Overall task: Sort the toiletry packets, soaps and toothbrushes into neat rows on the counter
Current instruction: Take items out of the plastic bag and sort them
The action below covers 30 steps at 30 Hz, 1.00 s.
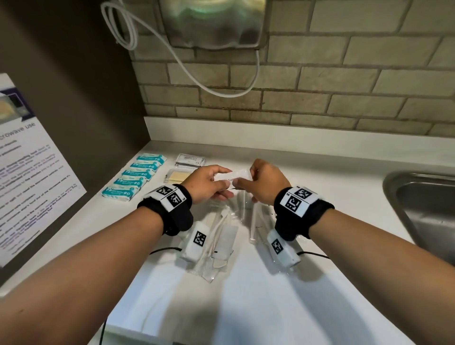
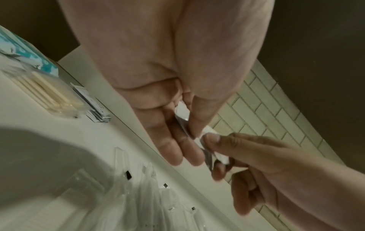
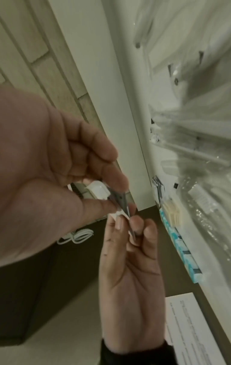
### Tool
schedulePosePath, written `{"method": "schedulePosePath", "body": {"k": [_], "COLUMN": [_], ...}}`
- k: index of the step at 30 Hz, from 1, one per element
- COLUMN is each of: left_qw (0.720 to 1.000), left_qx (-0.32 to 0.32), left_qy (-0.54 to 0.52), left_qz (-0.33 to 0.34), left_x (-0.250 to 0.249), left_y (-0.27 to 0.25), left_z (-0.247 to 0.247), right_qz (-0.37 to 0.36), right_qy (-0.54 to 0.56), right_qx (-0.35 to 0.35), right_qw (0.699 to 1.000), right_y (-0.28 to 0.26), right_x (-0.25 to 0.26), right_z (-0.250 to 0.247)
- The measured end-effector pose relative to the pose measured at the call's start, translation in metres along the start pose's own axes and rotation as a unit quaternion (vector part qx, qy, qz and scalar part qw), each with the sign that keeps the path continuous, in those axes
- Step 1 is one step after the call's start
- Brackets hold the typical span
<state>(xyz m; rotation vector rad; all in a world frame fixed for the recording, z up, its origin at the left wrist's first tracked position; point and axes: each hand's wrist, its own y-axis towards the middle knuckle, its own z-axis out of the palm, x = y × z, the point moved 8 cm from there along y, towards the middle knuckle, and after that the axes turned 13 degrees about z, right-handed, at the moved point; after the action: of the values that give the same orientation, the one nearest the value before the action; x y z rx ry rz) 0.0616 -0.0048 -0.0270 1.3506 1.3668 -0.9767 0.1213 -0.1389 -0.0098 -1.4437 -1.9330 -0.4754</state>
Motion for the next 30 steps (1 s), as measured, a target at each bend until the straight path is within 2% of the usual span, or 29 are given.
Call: {"method": "schedulePosePath", "body": {"k": [1, 3, 5, 7, 9, 13, 16, 20, 25, 30], "left_qw": [1.0, 0.999, 0.997, 0.995, 0.994, 0.993, 0.993, 0.995, 0.996, 0.997], "left_qx": [-0.011, -0.04, -0.064, -0.068, -0.069, -0.066, -0.057, -0.048, -0.05, -0.046], "left_qy": [0.008, 0.023, 0.046, 0.072, 0.085, 0.098, 0.099, 0.09, 0.076, 0.054], "left_qz": [0.004, 0.009, 0.012, 0.013, 0.011, 0.013, 0.016, 0.001, -0.023, -0.043], "left_x": [-0.001, -0.004, -0.008, -0.01, -0.01, -0.003, 0.001, 0.005, 0.013, 0.021], "left_y": [0.001, 0.002, 0.003, 0.003, 0.002, -0.003, -0.01, -0.018, -0.028, -0.035], "left_z": [-0.003, -0.013, -0.023, -0.03, -0.033, -0.035, -0.034, -0.033, -0.034, -0.026], "right_qz": [0.003, -0.002, -0.044, -0.085, -0.119, -0.192, -0.202, -0.151, -0.136, -0.092], "right_qy": [-0.059, -0.119, -0.158, -0.21, -0.252, -0.28, -0.297, -0.264, -0.256, -0.146], "right_qx": [-0.007, 0.03, 0.12, 0.222, 0.258, 0.269, 0.218, 0.209, 0.232, 0.207], "right_qw": [0.998, 0.992, 0.979, 0.949, 0.925, 0.901, 0.907, 0.93, 0.929, 0.963], "right_y": [-0.002, -0.008, -0.022, -0.042, -0.058, -0.069, -0.067, -0.063, -0.053, -0.039], "right_x": [-0.002, -0.004, -0.003, -0.005, -0.008, -0.003, -0.002, -0.008, 0.002, 0.01], "right_z": [0.001, 0.011, 0.031, 0.054, 0.071, 0.095, 0.094, 0.084, 0.066, 0.035]}}
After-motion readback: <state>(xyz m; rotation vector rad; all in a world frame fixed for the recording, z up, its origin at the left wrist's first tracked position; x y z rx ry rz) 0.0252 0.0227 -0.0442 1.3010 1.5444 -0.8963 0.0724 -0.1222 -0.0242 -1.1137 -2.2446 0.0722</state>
